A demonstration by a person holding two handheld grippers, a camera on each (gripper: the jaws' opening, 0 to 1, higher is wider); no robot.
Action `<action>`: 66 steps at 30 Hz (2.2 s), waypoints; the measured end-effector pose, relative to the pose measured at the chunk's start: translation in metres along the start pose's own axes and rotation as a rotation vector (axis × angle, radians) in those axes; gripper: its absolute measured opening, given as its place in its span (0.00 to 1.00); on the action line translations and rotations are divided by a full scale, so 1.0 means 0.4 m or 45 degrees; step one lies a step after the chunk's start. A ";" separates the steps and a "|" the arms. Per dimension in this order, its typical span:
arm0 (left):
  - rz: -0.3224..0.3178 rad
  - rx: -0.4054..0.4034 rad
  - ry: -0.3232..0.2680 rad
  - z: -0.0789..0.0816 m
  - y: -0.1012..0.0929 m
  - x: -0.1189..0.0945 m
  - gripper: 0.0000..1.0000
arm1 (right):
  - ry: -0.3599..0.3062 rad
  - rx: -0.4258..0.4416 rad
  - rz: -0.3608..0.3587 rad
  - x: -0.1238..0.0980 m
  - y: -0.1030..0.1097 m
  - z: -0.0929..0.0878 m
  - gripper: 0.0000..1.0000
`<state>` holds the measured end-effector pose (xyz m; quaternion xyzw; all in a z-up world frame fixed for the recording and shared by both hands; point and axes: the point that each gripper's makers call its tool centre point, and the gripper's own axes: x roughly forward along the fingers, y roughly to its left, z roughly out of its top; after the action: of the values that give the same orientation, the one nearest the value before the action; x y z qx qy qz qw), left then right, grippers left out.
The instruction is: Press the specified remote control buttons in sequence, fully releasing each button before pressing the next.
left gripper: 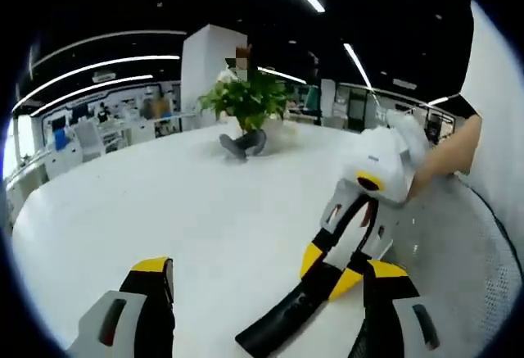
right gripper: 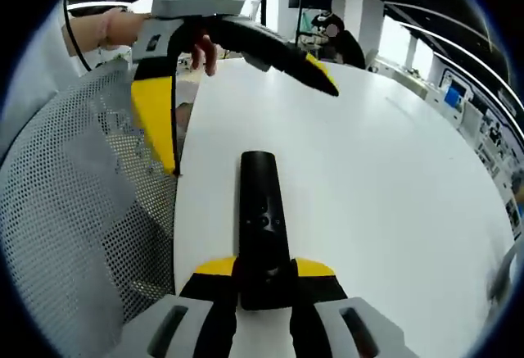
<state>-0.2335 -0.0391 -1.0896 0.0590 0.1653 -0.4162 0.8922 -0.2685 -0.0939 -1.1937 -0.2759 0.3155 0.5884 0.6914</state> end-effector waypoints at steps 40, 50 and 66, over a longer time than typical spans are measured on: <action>0.438 -0.044 -0.686 0.178 0.041 -0.185 1.00 | 0.095 -0.070 0.052 0.013 -0.053 0.011 0.21; 0.442 -0.054 -0.661 0.168 0.045 -0.183 1.00 | 0.118 -0.080 0.057 0.020 -0.092 0.017 0.21; 0.443 -0.067 -0.617 0.153 0.048 -0.176 1.00 | 0.165 -0.090 0.067 0.027 -0.155 0.020 0.21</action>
<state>-0.2460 0.0092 -1.0086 -0.0377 -0.0544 -0.2547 0.9648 -0.2053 -0.0906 -1.1960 -0.3292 0.3459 0.5979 0.6438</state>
